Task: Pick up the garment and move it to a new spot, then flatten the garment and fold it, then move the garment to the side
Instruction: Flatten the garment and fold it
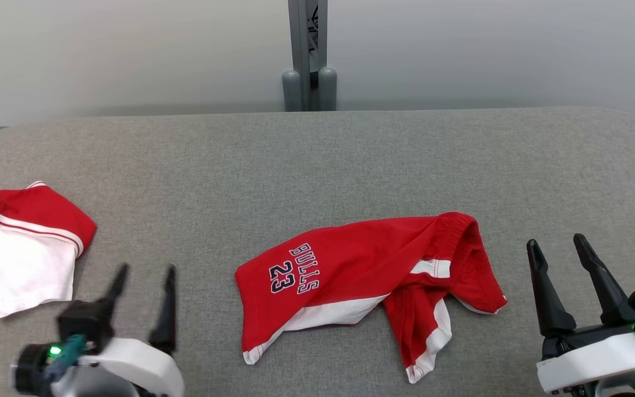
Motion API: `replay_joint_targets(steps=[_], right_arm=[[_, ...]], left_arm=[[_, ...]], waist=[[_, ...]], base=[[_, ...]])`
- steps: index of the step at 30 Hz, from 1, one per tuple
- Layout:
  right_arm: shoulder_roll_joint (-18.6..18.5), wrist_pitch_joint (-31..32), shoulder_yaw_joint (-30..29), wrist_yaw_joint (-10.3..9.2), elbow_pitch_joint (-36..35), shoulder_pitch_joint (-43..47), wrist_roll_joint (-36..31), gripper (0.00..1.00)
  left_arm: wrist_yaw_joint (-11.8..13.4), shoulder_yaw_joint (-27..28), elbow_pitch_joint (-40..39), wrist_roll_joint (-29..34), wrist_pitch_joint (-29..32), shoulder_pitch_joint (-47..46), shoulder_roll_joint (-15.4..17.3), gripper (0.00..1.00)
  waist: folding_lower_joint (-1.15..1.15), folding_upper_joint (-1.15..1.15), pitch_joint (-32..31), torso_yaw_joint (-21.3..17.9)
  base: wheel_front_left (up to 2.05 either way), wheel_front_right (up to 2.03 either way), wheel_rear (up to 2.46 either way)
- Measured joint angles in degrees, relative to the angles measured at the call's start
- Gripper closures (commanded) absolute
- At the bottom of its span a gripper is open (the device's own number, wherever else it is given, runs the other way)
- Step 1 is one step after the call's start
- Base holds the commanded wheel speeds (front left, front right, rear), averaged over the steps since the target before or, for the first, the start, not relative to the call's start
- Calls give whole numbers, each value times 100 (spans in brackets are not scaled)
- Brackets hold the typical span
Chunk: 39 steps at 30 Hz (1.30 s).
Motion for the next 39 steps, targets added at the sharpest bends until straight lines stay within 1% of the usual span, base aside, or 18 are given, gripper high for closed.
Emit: replay_joint_targets(steps=[3, 7, 8, 10, 14, 20, 21, 22, 23, 24, 29, 33, 36, 39], right_arm=[[5, 8, 64, 0, -5, -19, -19, 0], [12, 14, 105, 0, 7, -42, -22, 0], [12, 14, 105, 0, 7, -42, -22, 0], [12, 15, 133, 0, 20, -78, -23, 0], [16, 24, 166, 0, 52, -121, -22, 0], [22, 24, 238, 0, 107, -228, -18, 0], [23, 24, 245, 0, 122, -229, -16, 0], [22, 44, 260, 0, 145, -229, -15, 0], [20, 63, 274, 0, 162, -229, -15, 0], [16, 91, 291, 0, 169, -230, -11, 0], [-132, 446, 552, 0, 231, -218, 180, 0], [-375, 836, 889, 0, 267, -146, 436, 0], [-464, 976, 1029, 0, 310, -147, 583, 0], [-546, 1054, 1188, 0, 547, -357, 801, 0]], left_arm=[[-349, -402, -14, -189, 542, 3, -22, 0], [-723, -926, 58, -385, 1118, 47, -113, 0], [-723, -926, 58, -385, 1118, 47, -113, 0], [-842, -1089, 135, -476, 1305, 73, -174, 0], [-933, -1267, 345, -587, 1588, 120, -233, 0], [-1070, -1314, 668, -653, 1526, 9, -319, 0], [-1089, -1325, 720, -642, 1512, -25, -332, 13], [-1102, -1330, 776, -635, 1481, -53, -344, 53], [-1104, -1315, 810, -630, 1412, -79, -371, 95], [-1104, -1306, 840, -628, 1380, -109, -389, 100], [-1133, -1273, 964, -631, 1293, -162, -378, 100], [-1123, -1267, 944, -612, 1254, -192, -321, 100], [-1083, -1252, 879, -579, 1233, -224, -294, 100], [-1035, -1205, 806, -530, 1199, -316, -256, 100]], waist=[[0, 0, 44, 5], [0, 0, 123, -8], [0, 0, 123, -8], [0, 0, 176, -22], [0, 0, 276, -52], [0, 0, 402, -117], [0, 0, 417, -130], [0, 0, 429, -144], [0, 0, 440, -155], [0, 0, 451, -166], [0, 0, 464, -193], [0, 0, 463, -176], [0, 0, 464, -141], [0, 0, 500, -78]], base=[[0, 0, 0], [0, 0, 0], [0, 0, 0], [0, 0, 0], [0, 0, 0], [0, 0, 0], [0, 0, 0], [0, 0, 0], [0, 0, 0], [0, 0, 0], [0, 0, 0], [0, 0, 0], [0, 0, 0], [0, 0, 0]])
